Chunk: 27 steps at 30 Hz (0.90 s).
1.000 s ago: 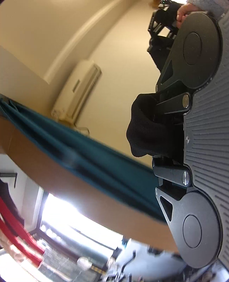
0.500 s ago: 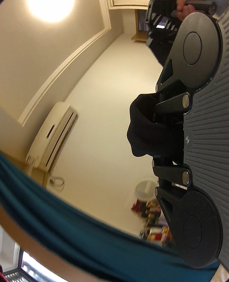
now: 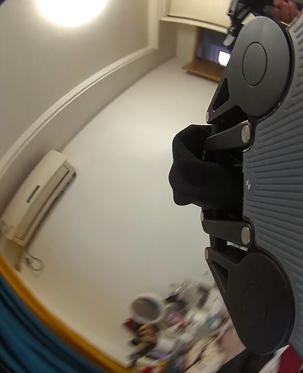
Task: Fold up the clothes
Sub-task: 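Carry the held hoodie up and over to the patterned desk cloth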
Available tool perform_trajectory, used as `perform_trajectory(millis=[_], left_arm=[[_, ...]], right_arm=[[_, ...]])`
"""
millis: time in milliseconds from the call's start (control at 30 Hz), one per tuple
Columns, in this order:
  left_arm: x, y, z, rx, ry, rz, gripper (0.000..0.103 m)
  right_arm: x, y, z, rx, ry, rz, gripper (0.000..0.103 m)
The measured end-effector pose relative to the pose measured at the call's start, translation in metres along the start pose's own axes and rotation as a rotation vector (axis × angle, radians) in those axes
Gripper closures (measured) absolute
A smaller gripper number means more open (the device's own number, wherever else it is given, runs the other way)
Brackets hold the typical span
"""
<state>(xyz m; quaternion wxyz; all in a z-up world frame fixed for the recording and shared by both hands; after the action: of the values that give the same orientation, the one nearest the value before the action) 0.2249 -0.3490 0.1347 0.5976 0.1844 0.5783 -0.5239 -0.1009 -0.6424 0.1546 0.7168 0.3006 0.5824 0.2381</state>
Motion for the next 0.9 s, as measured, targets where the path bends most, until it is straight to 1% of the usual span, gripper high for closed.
perform_trajectory(millis=[33, 133, 200, 267, 400, 567, 633, 733, 833, 900], left_arm=[[0.007, -0.010, 0.013, 0.016, 0.001, -0.023, 0.085], [0.020, -0.040, 0.053, 0.083, 0.016, -0.022, 0.085], [0.030, -0.057, 0.077, 0.122, 0.034, -0.049, 0.085], [0.038, -0.067, 0.096, 0.145, 0.046, -0.067, 0.085], [0.052, -0.078, 0.130, 0.188, 0.052, -0.090, 0.084], [0.064, -0.080, 0.171, 0.221, 0.053, -0.094, 0.085], [0.067, -0.076, 0.186, 0.234, 0.041, -0.093, 0.084], [0.066, -0.058, 0.215, 0.229, 0.022, -0.141, 0.085], [0.048, -0.039, 0.246, 0.217, -0.021, -0.141, 0.085], [0.026, -0.026, 0.264, 0.213, -0.066, -0.114, 0.085]], right_arm=[[-0.019, -0.005, -0.008, 0.010, -0.015, -0.020, 0.094], [-0.070, -0.019, -0.029, 0.025, -0.073, -0.077, 0.094], [-0.097, -0.026, -0.042, 0.056, -0.120, -0.105, 0.094], [-0.123, -0.033, -0.053, 0.096, -0.161, -0.116, 0.094], [-0.155, -0.034, -0.065, 0.139, -0.219, -0.202, 0.094], [-0.185, -0.046, -0.056, 0.208, -0.245, -0.244, 0.094], [-0.199, -0.055, -0.047, 0.224, -0.258, -0.241, 0.094], [-0.216, -0.059, -0.016, 0.233, -0.258, -0.271, 0.094], [-0.232, -0.055, 0.031, 0.203, -0.248, -0.270, 0.094], [-0.248, -0.049, 0.067, 0.165, -0.253, -0.263, 0.094]])
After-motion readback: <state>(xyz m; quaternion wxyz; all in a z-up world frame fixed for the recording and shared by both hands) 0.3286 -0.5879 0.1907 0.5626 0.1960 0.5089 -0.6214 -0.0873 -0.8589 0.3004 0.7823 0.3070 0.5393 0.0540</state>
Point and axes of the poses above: each gripper's, at about its wrist camera, not at the fingertips, and z roughly the way its jaws point, y to its left, x to its underside, the point moved 10 cm from there along z, roughly the way its jaws point, and after that the axes turned 11 degrees about x, right-handed, at the moved point
